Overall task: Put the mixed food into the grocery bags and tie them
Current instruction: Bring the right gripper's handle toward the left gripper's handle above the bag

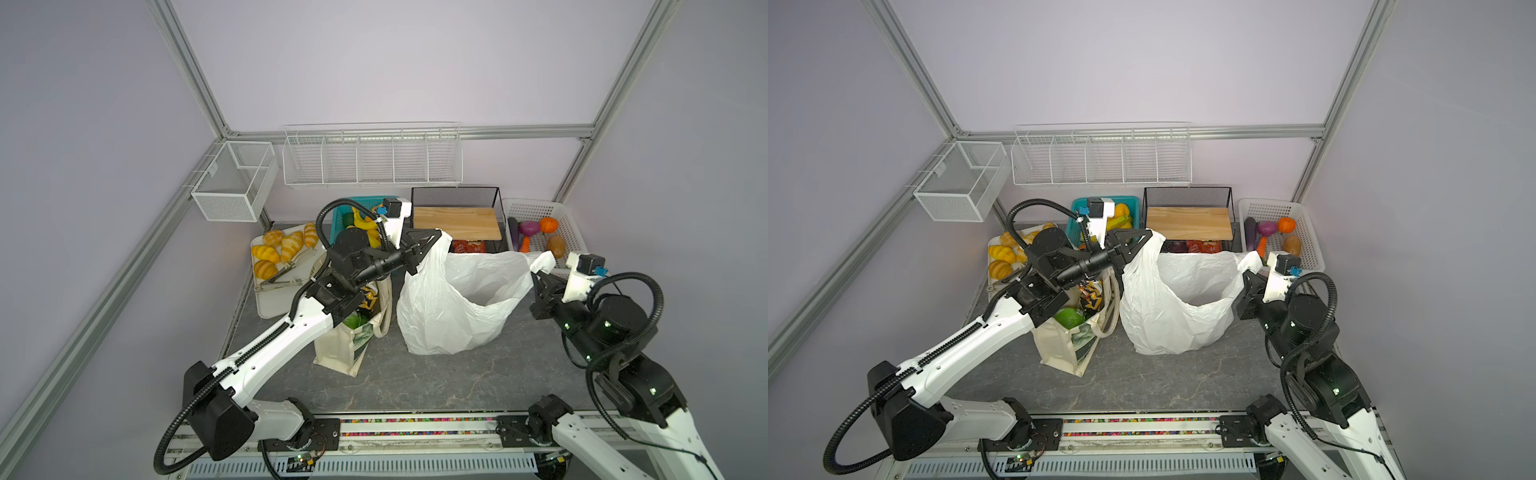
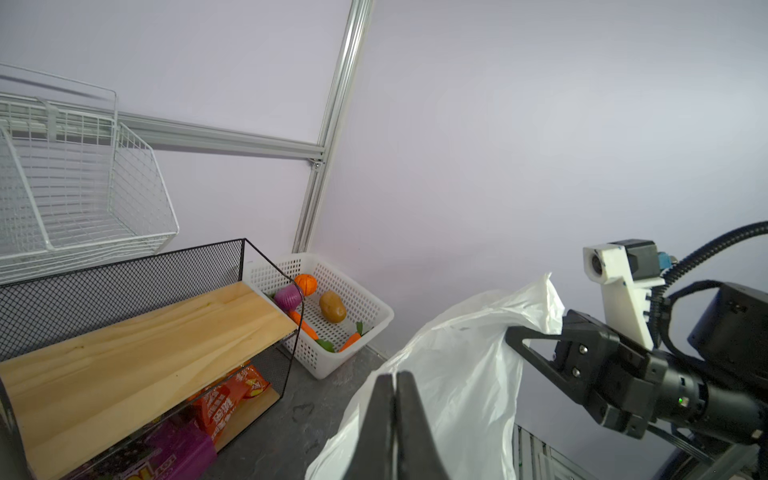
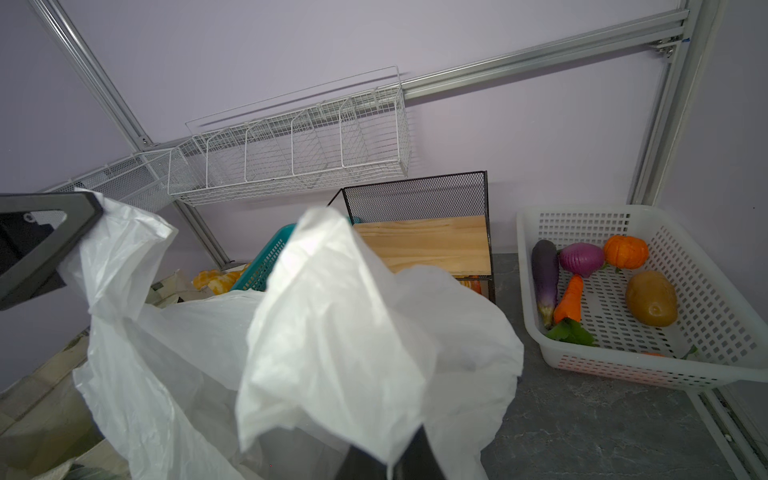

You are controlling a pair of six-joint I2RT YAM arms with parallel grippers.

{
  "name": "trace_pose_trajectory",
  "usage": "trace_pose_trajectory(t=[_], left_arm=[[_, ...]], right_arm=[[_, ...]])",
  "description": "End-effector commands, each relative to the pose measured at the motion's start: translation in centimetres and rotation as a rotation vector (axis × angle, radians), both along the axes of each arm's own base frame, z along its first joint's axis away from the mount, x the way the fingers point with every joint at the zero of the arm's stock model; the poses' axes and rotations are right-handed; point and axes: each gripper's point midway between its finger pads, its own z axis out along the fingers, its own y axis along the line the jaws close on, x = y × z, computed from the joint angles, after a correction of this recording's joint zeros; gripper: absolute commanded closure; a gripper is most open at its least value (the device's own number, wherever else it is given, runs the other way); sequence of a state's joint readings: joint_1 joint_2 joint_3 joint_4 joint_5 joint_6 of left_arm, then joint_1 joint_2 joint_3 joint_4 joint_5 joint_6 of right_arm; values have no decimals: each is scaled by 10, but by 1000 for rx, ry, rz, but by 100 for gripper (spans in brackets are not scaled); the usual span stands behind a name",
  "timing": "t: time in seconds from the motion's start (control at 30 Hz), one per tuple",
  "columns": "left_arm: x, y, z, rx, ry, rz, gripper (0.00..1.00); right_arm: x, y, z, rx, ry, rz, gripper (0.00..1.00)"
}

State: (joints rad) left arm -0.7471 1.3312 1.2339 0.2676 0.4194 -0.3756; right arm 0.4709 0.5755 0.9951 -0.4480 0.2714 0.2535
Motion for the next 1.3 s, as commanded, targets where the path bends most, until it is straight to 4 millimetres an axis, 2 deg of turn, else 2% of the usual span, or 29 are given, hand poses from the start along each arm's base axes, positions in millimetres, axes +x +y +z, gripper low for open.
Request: trace_pose_trajectory(t=[0.0,0.1,0.17,0.23,0.37,0.57,0.6,0.73,0.83,0.87,0.93,1.03,1.27], left_arm=[[-9,12,34,-124,-30,-56,100],[-8,14,40,-136,-42,-57,100],[-6,14,37,-131,-37,-54,100],[-2,12,27,-126,-13,-47,100],[7,10,3,-153,48,-35,100],[12,12,-15,-156,84,-7,100],[12,13,-15,-154,82,-2,100],[13,19,-13,-150,78,33,100],[13,25,-10,-158,72,61,100],[13,27,-9,-163,74,71,100],[14,30,-9,-173,82,83,100],[13,35,-9,-205,111,90,100],[13,45,-10,-280,188,110,100]], right_arm=[[-6,-8,17,3,-48,-22,94],[-6,-9,19,2,-57,-28,94],[0,-7,12,-14,-36,-34,94],[8,-6,0,-40,-4,-45,94],[26,-14,-22,-114,37,-133,89],[37,-14,-20,-149,37,-156,75],[37,-13,-17,-157,40,-155,70],[39,-13,-4,-197,49,-150,33],[38,-8,10,-212,44,-118,21],[37,-5,16,-217,38,-97,13],[35,4,28,-217,21,-43,4],[33,23,49,-223,-23,62,1],[32,74,90,-248,-141,278,2]])
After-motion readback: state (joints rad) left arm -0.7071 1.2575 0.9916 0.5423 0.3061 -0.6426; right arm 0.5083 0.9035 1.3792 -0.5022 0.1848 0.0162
